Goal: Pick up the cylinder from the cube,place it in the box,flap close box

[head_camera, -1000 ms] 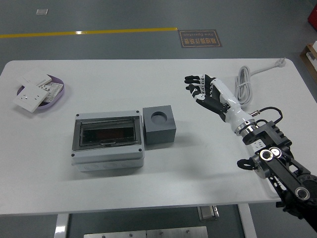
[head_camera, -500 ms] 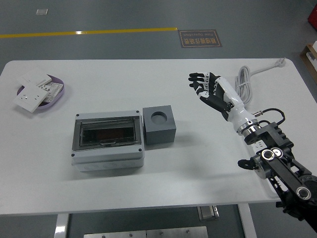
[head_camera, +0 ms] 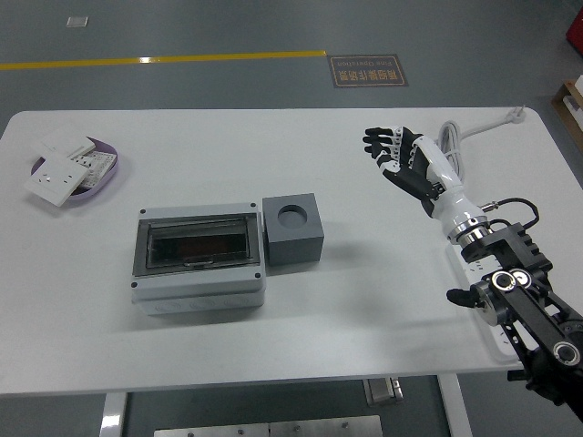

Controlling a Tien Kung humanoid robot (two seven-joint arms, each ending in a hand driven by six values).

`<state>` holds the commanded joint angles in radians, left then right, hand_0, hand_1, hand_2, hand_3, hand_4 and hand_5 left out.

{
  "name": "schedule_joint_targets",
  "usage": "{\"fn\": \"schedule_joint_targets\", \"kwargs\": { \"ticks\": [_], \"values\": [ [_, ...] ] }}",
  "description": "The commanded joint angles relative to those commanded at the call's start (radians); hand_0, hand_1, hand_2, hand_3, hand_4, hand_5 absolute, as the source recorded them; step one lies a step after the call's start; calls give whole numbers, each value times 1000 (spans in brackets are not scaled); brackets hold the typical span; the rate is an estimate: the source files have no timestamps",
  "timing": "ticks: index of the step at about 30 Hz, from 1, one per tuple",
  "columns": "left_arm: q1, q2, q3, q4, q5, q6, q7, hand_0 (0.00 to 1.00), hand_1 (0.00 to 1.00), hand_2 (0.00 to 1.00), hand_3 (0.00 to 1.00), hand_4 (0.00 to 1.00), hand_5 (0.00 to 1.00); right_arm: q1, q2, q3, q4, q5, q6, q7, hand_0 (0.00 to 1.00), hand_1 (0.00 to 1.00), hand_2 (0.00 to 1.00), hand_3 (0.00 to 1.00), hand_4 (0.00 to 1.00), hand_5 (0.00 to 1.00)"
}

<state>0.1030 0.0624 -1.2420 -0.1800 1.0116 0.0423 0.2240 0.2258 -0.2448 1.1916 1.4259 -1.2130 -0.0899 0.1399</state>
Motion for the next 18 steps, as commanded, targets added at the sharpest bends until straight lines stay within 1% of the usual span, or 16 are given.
{"fn": "schedule_joint_targets", "kwargs": {
  "ticks": [6, 12, 18],
  "values": [
    [-7, 4, 2, 0, -17, 3, -9, 923, 852, 854, 951, 2, 2, 7, 6, 13, -15, -14, -5, 3, 750, 694, 693, 670, 527, 329],
    [0, -3, 12, 0, -35, 6, -9, 923, 852, 854, 951, 2, 2, 16, 15, 15, -30, -19, -4, 10, 750, 696, 691, 671, 522, 328],
    [-2, 0, 14, 0, -35, 6, -11, 923, 852, 854, 951, 2, 2, 19, 8, 12, -36, -16, -1, 15, 749, 695, 690, 672, 517, 320]
  ]
}}
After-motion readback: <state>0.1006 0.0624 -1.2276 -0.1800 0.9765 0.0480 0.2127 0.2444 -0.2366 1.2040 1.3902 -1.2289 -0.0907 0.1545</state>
